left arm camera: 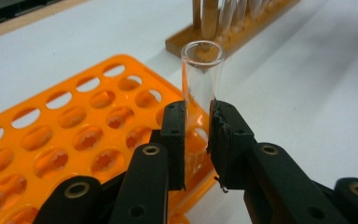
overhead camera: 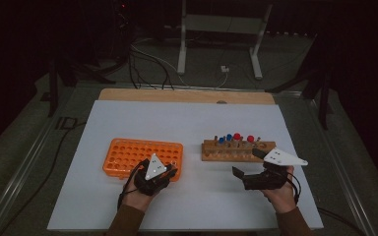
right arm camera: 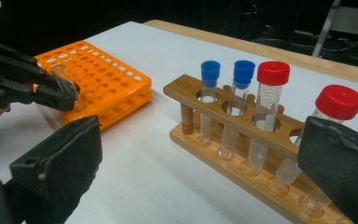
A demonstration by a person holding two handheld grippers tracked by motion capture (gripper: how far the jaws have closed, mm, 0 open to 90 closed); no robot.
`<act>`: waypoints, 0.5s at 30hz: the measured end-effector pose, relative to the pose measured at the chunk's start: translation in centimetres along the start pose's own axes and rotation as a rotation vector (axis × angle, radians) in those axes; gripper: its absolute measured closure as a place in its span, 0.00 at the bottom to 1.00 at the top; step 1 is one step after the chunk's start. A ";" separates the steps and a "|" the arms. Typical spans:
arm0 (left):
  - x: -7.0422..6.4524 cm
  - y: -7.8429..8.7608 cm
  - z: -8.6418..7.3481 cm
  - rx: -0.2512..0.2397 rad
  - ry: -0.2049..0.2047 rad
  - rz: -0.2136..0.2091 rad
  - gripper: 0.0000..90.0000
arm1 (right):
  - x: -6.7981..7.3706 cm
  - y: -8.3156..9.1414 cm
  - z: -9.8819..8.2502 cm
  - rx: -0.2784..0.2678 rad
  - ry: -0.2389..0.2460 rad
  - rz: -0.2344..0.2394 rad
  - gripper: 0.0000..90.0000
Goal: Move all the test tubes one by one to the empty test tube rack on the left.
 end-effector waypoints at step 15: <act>0.1 -0.3 0.1 -0.008 0.003 0.013 0.83 | -0.1 -0.1 -0.1 0.005 0.006 -0.011 0.00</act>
Point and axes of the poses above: each handheld gripper's, and its own axes: y roughly backward along the jaws, z roughly out of its top, x roughly to its left, the point moved 7 cm from there along -y, roughly forward along the jaws, and after that the axes turned 2 degrees about -x, right-handed, at the moved point
